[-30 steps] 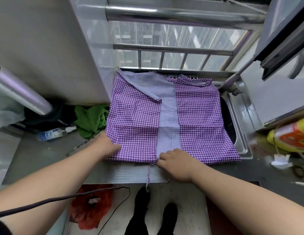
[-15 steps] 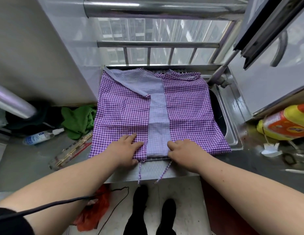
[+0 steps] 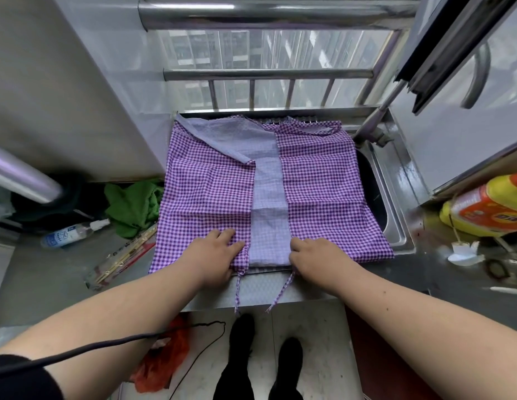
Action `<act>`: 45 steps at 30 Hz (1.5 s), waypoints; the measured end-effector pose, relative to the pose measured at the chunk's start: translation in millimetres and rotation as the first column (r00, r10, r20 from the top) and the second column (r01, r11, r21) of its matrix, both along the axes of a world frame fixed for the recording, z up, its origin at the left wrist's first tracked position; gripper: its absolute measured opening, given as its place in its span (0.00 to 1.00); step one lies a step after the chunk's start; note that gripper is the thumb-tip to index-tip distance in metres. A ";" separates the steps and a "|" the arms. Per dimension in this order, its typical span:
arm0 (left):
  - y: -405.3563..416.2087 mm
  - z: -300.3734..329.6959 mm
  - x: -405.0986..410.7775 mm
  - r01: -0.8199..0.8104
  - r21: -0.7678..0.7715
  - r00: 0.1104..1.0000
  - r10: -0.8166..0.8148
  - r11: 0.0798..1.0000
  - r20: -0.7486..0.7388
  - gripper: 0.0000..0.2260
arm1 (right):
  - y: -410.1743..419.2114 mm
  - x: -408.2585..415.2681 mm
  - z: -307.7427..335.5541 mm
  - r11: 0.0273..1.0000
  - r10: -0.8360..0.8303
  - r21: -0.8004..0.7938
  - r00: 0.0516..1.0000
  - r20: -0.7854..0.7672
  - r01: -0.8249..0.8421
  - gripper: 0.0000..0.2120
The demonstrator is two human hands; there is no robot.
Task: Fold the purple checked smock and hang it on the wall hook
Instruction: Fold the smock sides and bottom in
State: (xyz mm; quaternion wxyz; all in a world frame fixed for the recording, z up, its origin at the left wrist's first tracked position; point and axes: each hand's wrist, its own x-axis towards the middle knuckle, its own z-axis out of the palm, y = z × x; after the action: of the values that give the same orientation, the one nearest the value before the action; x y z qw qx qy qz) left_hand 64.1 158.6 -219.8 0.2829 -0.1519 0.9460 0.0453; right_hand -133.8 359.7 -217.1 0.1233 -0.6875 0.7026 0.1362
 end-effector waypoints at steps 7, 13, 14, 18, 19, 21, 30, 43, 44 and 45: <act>-0.1 -1.9 0.5 0.025 0.011 0.999 -0.025 1.000 -0.032 0.33 | -2.6 -2.6 15.0 0.954 -0.249 -0.096 0.928 0.276 0.284 0.17; -4.4 -0.4 9.5 0.073 -0.031 0.997 -0.073 0.997 -0.004 0.37 | 41.7 -23.3 3.1 0.934 -0.356 0.065 0.933 0.060 0.352 0.24; -3.8 -0.9 11.0 0.077 -0.042 0.997 -0.077 0.996 0.001 0.37 | 46.3 -25.2 -0.8 0.931 -0.363 0.063 0.930 0.046 0.360 0.21; -4.3 -1.6 6.2 0.003 -0.032 0.999 -0.005 0.999 -0.047 0.23 | 48.6 -28.5 -2.3 0.900 -0.435 -0.001 0.898 0.068 0.436 0.06; -5.1 1.4 3.1 -0.032 -0.025 0.998 0.030 0.999 -0.059 0.18 | 46.8 -28.9 0.9 0.881 -0.470 -0.013 0.879 0.080 0.473 0.05; -7.8 8.8 -2.7 -0.126 -0.014 0.989 0.125 0.992 -0.076 0.12 | 42.8 -30.7 7.5 0.817 -0.568 -0.033 0.814 0.125 0.575 0.04; -32.9 52.3 -22.2 -0.477 0.163 0.842 0.502 0.864 -0.199 0.05 | 21.8 -60.0 47.9 0.673 -0.709 -0.063 0.668 0.228 0.737 0.07; -40.5 108.9 -22.6 -0.338 0.289 0.928 0.368 0.895 -0.053 0.05 | 26.1 -81.2 97.0 0.819 -0.573 0.116 0.807 0.144 0.562 0.06; -41.8 111.7 -23.6 -0.338 0.291 0.929 0.367 0.895 -0.049 0.05 | 24.2 -84.1 101.9 0.830 -0.558 0.099 0.818 0.141 0.550 0.06; -43.9 113.5 -25.2 -0.338 0.289 0.929 0.367 0.896 -0.051 0.05 | 21.5 -86.6 108.1 0.838 -0.545 0.083 0.827 0.138 0.539 0.07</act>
State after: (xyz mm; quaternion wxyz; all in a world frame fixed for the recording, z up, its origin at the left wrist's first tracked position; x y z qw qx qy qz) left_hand 39.0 114.6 -106.3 0.2385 -0.2777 0.9006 0.2345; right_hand -220.4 381.2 -108.9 0.2252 -0.4657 0.8540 0.0557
